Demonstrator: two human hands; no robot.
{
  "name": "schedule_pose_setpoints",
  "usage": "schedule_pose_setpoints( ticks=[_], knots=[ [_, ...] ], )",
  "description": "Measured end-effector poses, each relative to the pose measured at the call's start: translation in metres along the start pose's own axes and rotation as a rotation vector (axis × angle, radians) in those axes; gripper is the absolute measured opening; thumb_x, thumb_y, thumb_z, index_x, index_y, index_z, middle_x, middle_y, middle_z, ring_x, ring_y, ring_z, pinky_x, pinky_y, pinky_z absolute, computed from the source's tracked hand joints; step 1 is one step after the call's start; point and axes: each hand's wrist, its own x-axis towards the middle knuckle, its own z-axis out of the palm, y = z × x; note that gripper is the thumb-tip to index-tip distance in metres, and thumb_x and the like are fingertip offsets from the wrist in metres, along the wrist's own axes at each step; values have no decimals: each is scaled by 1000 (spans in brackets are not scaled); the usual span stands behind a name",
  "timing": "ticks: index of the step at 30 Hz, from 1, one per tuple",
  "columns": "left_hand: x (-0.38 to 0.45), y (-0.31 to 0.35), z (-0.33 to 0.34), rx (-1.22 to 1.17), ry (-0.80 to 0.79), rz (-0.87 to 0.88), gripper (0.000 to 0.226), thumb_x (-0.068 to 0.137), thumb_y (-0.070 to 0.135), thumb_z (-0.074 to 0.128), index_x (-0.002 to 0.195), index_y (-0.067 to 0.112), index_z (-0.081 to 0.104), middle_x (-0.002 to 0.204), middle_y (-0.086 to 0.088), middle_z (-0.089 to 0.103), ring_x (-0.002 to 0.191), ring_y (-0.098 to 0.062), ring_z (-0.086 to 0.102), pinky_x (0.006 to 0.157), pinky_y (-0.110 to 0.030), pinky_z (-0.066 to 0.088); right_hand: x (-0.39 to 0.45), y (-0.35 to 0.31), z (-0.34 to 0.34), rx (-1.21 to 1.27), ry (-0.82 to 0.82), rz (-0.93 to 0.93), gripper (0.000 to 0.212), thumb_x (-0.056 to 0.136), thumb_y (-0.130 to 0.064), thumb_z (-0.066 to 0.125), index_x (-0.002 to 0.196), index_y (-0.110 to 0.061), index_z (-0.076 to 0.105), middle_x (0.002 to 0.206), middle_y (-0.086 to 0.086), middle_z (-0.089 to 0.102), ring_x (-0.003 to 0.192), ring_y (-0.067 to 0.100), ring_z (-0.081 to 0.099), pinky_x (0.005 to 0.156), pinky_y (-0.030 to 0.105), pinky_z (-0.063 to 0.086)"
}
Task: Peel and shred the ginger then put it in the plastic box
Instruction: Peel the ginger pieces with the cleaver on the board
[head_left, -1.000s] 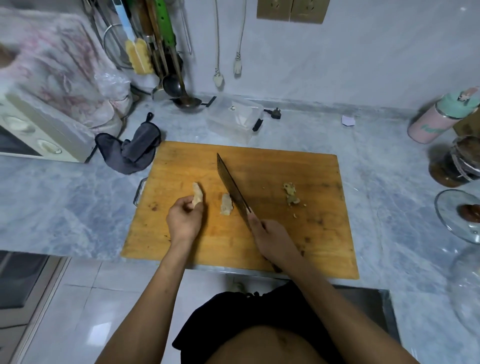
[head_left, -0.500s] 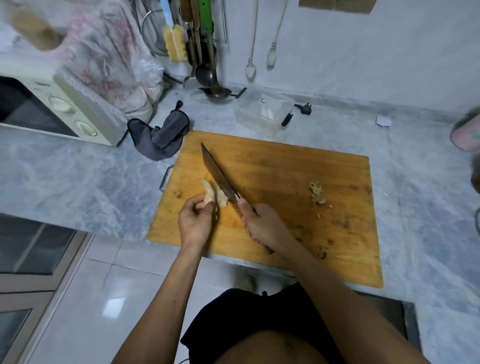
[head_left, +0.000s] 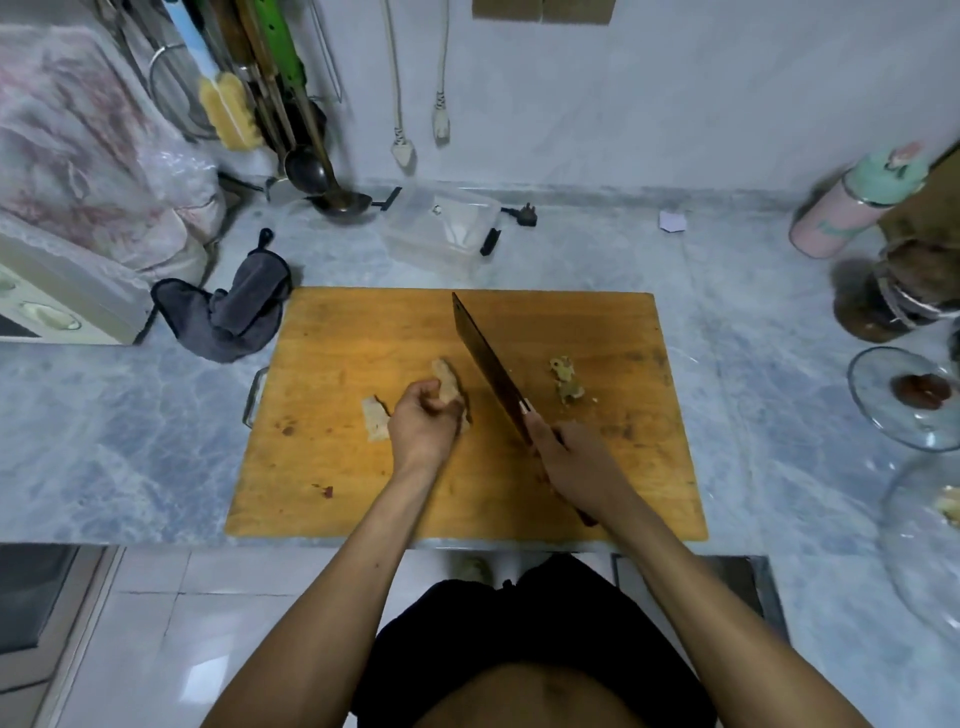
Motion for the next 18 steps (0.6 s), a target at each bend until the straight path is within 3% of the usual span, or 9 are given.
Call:
schedule_pose_setpoints(
  ticks=[4,6,8,10,12,15,18],
  knots=[
    [-5,2,15,123,21,130,34,85,15,76,115,3,64,82,-2,59,79,-18,55,63,-15,32,-1,7,-7,6,-25,13,85,92,-71,31,86,7,65,73,17,68,57,18,57,59,34,45],
    [-6,-2,17,105,40,87,32,86,15,75,113,3,65,79,-1,59,79,-17,55,64,-15,33,0,8,-11,3,-39,18,84,92,-71,31,88,6,65,77,18,70,60,22,60,65,40,52],
    [-5,-4,17,52,46,0,31,87,15,75,115,4,66,74,3,60,79,-14,57,73,-13,39,1,9,-13,2,-55,20,86,91,-72,29,90,6,65,83,20,71,70,31,66,74,46,55],
    [-4,-6,17,4,53,-43,32,86,15,76,116,6,67,73,3,61,80,-14,60,91,-23,48,0,8,-14,5,-70,23,83,96,-68,29,89,6,66,83,21,71,76,33,68,77,47,55],
    [-7,-6,18,0,69,-19,33,85,14,76,116,9,68,78,-2,66,81,-19,64,94,-29,51,-5,6,-13,17,-87,16,73,100,-62,31,82,-1,67,73,15,67,69,29,65,74,44,55],
    [-14,-8,25,28,84,117,28,89,10,72,116,6,70,90,-10,70,82,-20,68,85,-23,53,-10,4,-15,36,-118,2,61,102,-58,32,78,-10,63,67,8,59,62,22,58,68,38,50],
    [-19,-13,29,211,121,245,30,93,17,68,119,4,70,109,-13,66,97,-25,63,88,-16,40,-10,6,-17,32,-143,-6,59,101,-58,32,76,-13,59,67,10,57,61,24,57,64,33,45]
  ],
)
